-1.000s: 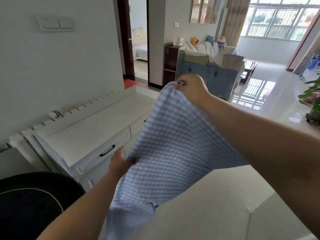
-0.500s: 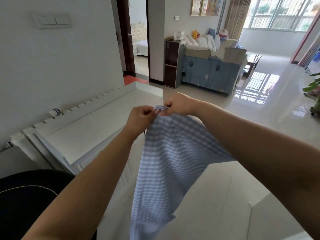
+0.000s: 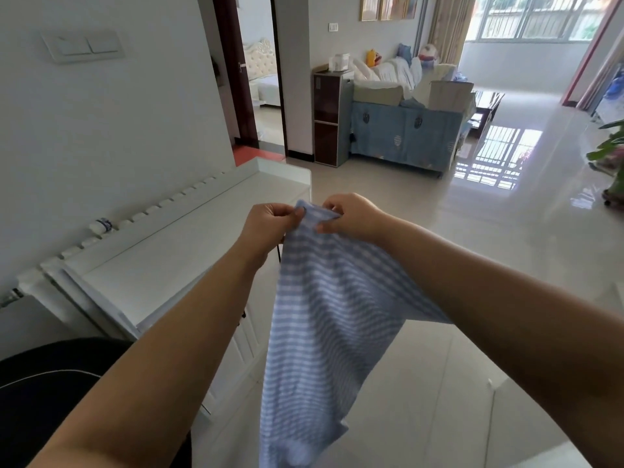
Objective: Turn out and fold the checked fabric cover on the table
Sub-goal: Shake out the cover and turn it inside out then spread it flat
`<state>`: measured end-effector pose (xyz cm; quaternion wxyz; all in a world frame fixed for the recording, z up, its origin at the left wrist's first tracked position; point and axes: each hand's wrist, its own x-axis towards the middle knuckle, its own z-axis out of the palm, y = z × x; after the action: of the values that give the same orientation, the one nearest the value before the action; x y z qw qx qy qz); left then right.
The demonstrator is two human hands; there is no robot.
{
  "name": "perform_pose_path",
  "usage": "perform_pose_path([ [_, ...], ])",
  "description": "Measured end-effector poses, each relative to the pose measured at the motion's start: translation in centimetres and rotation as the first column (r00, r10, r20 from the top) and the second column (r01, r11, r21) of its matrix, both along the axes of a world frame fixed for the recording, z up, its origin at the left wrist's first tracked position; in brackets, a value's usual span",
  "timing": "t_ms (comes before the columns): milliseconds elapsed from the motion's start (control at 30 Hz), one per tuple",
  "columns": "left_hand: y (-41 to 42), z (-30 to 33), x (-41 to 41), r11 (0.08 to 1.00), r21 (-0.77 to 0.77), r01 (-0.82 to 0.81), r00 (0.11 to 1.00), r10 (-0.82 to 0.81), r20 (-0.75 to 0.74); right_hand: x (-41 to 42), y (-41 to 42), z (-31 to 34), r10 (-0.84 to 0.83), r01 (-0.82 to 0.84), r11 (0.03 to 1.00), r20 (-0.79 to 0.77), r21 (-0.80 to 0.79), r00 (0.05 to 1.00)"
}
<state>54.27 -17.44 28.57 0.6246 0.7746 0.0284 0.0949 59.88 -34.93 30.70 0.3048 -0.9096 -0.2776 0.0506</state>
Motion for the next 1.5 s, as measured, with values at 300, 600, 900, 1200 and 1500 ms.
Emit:
perform_pose_path([
  [300,1.8,3.0,1.6,0.982,-0.013,-0.190,0.981,0.191,0.039,-1.8,-11.5,-10.9,-0.445,0.412,0.874,-0.084,-0.259,0.892],
  [600,7.0,1.8,2.5,0.900,0.239,-0.364,0.931,0.353,0.089,-0.4,-12.4,-9.4,-0.423,0.429,0.818,0.106,-0.383,0.900],
  [900,15.1,0.0,2.8,0.726,0.257,-0.638,0.752,0.659,0.007,3.0,-5.7,0.6,-0.140,0.466,0.727,0.557,-0.504,0.819],
  [1200,17.7,2.1,4.9,0.896,-0.105,-0.431,0.886,0.399,-0.238,2.1,-4.8,2.2,-0.175,0.454,0.741,0.510,-0.494,0.842],
  [1500,21.9,-2.3,3.8,0.851,-0.351,-0.391,0.920,0.367,-0.135,-3.6,-1.2,0.4,-0.077,0.186,0.861,0.240,-0.474,0.968],
])
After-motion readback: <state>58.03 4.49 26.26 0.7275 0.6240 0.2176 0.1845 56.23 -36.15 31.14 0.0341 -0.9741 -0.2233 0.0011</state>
